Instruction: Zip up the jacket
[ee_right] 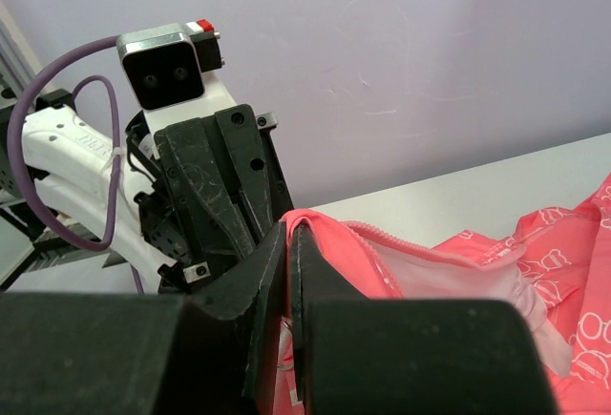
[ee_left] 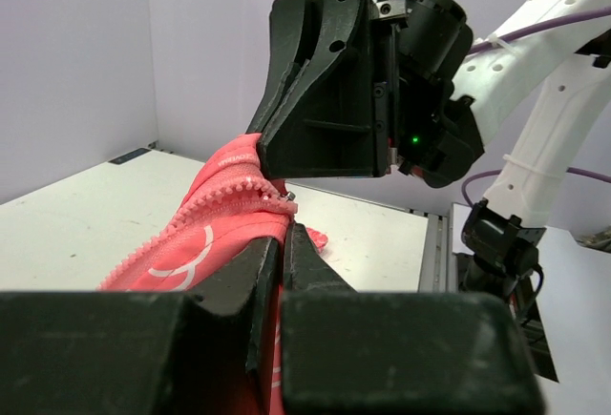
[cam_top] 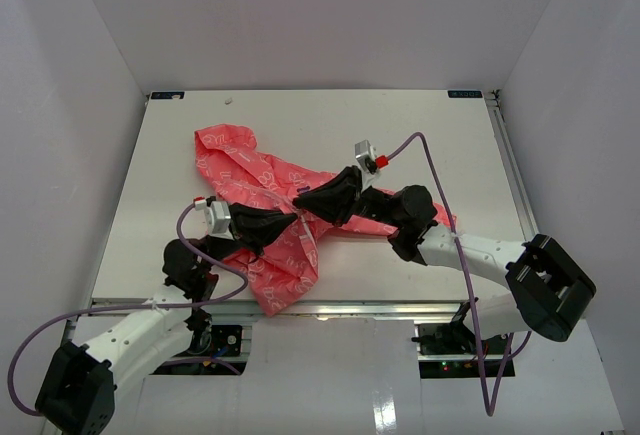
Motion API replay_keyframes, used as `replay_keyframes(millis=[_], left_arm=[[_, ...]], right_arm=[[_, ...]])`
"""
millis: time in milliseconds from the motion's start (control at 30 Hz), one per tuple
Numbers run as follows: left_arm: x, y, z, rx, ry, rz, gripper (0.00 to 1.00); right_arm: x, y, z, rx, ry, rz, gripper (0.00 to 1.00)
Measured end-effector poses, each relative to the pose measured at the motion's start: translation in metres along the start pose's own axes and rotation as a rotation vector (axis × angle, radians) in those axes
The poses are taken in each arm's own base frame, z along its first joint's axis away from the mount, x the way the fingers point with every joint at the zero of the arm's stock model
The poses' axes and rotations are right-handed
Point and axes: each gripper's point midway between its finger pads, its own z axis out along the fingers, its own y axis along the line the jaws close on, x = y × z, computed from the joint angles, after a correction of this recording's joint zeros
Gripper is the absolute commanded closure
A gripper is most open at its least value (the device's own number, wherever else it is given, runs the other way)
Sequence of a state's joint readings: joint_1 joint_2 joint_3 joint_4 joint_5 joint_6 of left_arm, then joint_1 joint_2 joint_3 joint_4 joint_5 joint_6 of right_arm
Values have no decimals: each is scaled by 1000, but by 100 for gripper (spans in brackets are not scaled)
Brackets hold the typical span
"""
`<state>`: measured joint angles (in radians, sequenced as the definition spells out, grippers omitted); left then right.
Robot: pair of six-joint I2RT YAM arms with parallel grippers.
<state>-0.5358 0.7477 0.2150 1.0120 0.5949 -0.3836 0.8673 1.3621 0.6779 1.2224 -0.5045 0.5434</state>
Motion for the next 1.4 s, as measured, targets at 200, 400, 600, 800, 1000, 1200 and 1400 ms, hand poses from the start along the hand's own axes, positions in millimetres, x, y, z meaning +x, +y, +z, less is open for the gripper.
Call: replay_keyframes(millis=[200,400,600,800,1000,1200,1400], left_arm=[[0,5,5,-39,1,16,100],[0,6,10,-66,-2,29,100],[2,3,7,-70,16,10,100],[8,-4,2,-59,52,-27,100],[17,-6,0,-62,91,-78,100],[24,-9,-6,-70,121,-137,100],[43,-10,-11,-86,196,-223,100]], right_arm=[[-3,-6,0,38,-18,2,92],[-7,-9,-1,66,-27,6,92],[-3,-6,-6,80,-11,13,69],[-1,4,-13,79,12,-19,53],[0,-5,-18,163,75,-50,17],[-20,-35,-38,415,119,-150,24],[-30,-50,-74,584,210,-304,40]])
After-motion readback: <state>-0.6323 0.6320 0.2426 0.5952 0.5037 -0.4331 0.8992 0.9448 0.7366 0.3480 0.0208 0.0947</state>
